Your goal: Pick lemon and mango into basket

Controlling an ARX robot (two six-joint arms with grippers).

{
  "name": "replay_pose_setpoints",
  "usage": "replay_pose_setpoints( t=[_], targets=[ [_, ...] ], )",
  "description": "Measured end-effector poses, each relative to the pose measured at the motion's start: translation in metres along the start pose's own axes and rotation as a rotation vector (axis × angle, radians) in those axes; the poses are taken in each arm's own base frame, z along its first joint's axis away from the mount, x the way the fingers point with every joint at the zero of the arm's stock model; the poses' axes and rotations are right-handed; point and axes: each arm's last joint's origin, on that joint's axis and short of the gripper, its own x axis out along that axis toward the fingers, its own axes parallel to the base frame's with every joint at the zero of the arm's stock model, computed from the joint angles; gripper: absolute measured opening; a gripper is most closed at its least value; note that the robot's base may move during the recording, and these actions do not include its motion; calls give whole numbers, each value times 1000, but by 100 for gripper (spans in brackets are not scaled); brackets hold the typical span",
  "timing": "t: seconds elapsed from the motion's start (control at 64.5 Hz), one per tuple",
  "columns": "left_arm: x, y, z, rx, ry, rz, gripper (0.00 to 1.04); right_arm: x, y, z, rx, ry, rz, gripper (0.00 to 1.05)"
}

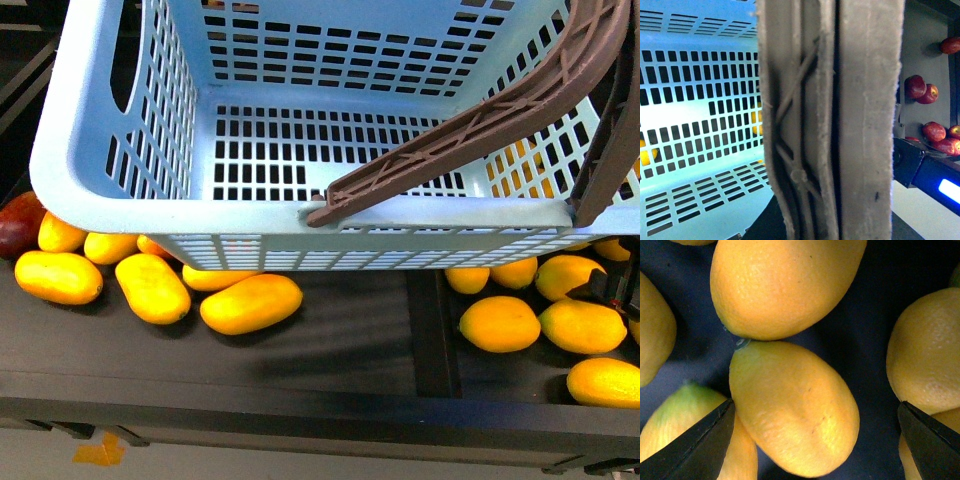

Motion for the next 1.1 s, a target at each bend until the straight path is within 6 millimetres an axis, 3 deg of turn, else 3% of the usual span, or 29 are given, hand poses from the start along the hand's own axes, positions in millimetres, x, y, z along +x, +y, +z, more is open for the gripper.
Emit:
replay_pose_setpoints(
  t=[0.295,0.868,1.008,1.101],
  targets=[
    [0,0,0,0,0,0,16,17,3,9,4,17,32,96],
    [0,0,0,0,0,0,16,28,5,-4,67,49,37,96],
    [0,0,0,0,0,0,16,30,10,-6,90,45,34,75],
    [0,0,0,0,0,0,16,27,12,-9,130,22,34,72]
  ],
)
